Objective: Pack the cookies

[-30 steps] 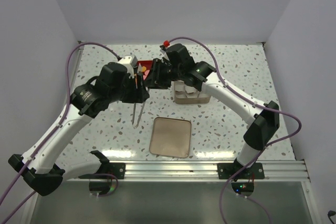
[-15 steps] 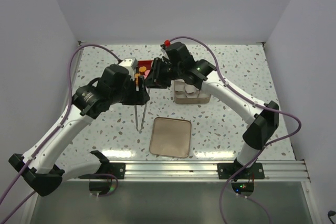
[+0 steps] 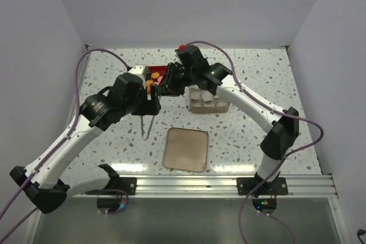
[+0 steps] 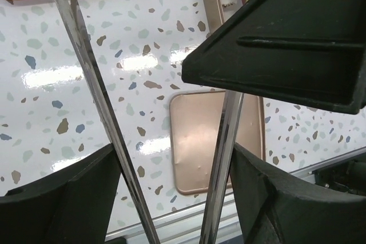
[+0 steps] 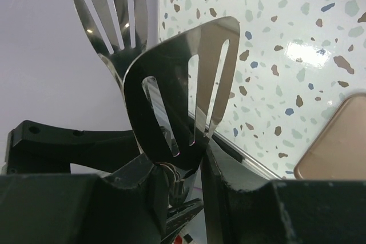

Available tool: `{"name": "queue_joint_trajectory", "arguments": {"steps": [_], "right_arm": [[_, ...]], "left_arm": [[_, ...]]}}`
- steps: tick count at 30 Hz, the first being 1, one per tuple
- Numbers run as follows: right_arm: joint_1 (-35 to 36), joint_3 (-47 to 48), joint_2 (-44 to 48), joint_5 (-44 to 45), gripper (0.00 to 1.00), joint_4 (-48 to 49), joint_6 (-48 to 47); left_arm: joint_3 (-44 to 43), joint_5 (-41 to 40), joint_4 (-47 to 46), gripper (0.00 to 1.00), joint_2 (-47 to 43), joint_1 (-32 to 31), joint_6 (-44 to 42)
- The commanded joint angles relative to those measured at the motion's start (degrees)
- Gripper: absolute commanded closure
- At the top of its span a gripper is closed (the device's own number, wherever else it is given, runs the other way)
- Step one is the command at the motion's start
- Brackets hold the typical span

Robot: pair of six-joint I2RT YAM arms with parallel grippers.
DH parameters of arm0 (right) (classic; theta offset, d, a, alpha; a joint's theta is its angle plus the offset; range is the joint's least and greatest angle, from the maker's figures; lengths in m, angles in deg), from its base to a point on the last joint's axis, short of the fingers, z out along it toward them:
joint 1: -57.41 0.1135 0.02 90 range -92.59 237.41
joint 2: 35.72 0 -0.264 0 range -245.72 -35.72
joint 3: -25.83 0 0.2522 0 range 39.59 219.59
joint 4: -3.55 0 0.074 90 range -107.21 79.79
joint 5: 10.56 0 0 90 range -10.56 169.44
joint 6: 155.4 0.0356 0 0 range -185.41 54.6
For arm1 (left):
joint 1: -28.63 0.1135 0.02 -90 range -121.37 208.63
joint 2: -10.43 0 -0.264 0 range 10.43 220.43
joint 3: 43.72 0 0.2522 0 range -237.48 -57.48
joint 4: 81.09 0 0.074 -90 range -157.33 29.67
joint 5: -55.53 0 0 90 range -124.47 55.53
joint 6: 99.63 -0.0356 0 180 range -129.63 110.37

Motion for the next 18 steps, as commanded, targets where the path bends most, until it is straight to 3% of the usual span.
{"name": "queue_joint_trajectory", "arguments": {"steps": [1, 5, 18], "right_arm": [[-0.08, 3.69, 1.12, -2.85, 0.85, 2.85, 3.39], [-0.08, 5.01, 1.03, -2.68, 0.87, 1.89, 3.48], [0.1, 5.54, 0.15, -3.47, 0.88, -0.22, 3.31]], "left_arm": [[2.25, -3.1, 2.5, 0.21, -0.31, -0.32, 0.6], [4.18, -3.45, 2.23, 0.13, -1.1, -0.32, 1.05], [4.28, -4.77, 1.36, 0.15, -1.81, -0.32, 1.84]]}}
